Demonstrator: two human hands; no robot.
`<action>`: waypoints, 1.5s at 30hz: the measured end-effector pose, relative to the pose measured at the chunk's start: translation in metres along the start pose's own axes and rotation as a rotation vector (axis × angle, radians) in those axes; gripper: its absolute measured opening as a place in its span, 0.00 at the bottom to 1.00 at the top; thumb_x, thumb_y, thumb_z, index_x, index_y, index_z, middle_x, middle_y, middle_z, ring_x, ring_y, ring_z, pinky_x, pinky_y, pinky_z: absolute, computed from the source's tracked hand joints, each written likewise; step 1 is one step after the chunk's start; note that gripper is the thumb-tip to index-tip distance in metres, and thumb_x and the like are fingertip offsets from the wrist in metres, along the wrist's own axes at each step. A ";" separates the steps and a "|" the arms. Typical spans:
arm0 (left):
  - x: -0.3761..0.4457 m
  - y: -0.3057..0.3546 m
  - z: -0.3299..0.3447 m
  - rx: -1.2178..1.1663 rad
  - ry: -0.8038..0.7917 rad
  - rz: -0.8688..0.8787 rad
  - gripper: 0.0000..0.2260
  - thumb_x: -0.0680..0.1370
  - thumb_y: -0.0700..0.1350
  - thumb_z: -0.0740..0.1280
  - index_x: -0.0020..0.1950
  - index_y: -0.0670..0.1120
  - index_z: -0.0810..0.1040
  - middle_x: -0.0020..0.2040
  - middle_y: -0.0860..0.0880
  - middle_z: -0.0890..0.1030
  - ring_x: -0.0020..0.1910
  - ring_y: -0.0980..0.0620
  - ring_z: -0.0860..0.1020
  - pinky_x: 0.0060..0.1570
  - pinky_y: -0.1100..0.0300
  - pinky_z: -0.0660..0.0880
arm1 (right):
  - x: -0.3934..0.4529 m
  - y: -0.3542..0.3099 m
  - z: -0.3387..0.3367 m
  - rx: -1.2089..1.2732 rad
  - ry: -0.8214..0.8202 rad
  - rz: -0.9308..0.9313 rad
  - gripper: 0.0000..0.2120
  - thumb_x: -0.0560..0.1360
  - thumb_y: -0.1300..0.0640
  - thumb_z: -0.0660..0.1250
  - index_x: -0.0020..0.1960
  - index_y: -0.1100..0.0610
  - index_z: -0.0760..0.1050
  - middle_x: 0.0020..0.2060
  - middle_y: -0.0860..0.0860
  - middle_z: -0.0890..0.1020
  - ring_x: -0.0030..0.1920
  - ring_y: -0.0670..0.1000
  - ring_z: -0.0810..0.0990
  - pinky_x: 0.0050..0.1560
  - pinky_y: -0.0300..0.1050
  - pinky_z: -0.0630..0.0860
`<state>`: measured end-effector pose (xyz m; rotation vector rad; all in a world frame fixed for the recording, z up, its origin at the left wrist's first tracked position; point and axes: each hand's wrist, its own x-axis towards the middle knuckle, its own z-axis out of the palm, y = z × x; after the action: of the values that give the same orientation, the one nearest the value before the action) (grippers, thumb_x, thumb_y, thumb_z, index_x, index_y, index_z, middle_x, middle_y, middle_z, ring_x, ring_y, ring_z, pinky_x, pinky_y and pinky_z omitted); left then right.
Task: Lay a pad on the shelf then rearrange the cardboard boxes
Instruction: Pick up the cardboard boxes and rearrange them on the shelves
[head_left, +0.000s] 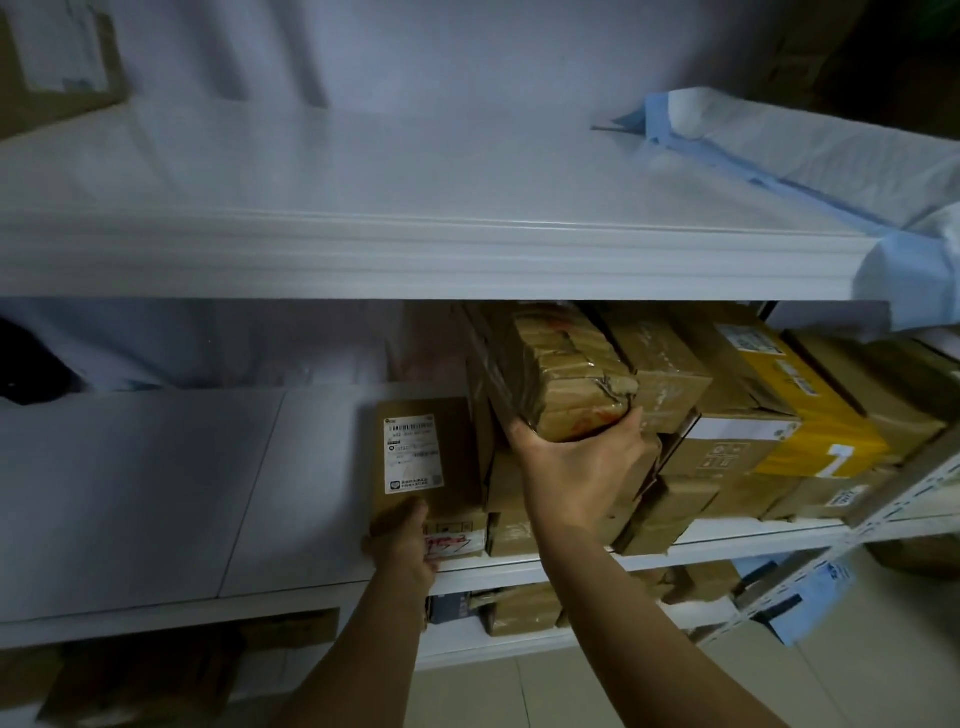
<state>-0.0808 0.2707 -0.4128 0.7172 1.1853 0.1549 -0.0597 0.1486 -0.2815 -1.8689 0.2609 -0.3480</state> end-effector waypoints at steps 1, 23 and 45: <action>-0.007 0.004 0.005 0.130 0.106 0.068 0.33 0.73 0.48 0.72 0.72 0.44 0.59 0.66 0.36 0.70 0.61 0.35 0.73 0.57 0.43 0.75 | -0.001 0.001 0.002 -0.004 0.002 0.004 0.60 0.59 0.48 0.80 0.77 0.57 0.45 0.72 0.54 0.58 0.72 0.53 0.60 0.67 0.47 0.64; -0.117 0.061 0.098 0.297 -0.666 0.507 0.27 0.59 0.63 0.72 0.55 0.54 0.81 0.54 0.46 0.84 0.57 0.43 0.80 0.64 0.39 0.71 | 0.041 0.012 -0.042 -0.287 -0.063 -0.138 0.13 0.78 0.48 0.59 0.55 0.56 0.72 0.54 0.51 0.73 0.53 0.54 0.75 0.50 0.49 0.74; -0.169 0.124 -0.036 0.363 -0.249 0.630 0.04 0.77 0.41 0.67 0.42 0.45 0.76 0.41 0.45 0.80 0.40 0.51 0.77 0.39 0.60 0.74 | -0.057 -0.073 -0.010 0.034 -0.137 -0.162 0.17 0.80 0.50 0.54 0.39 0.56 0.73 0.33 0.53 0.78 0.37 0.54 0.77 0.40 0.53 0.75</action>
<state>-0.1483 0.3023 -0.2134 1.3792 0.7229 0.3678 -0.1156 0.1828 -0.2158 -1.8758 0.0099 -0.3306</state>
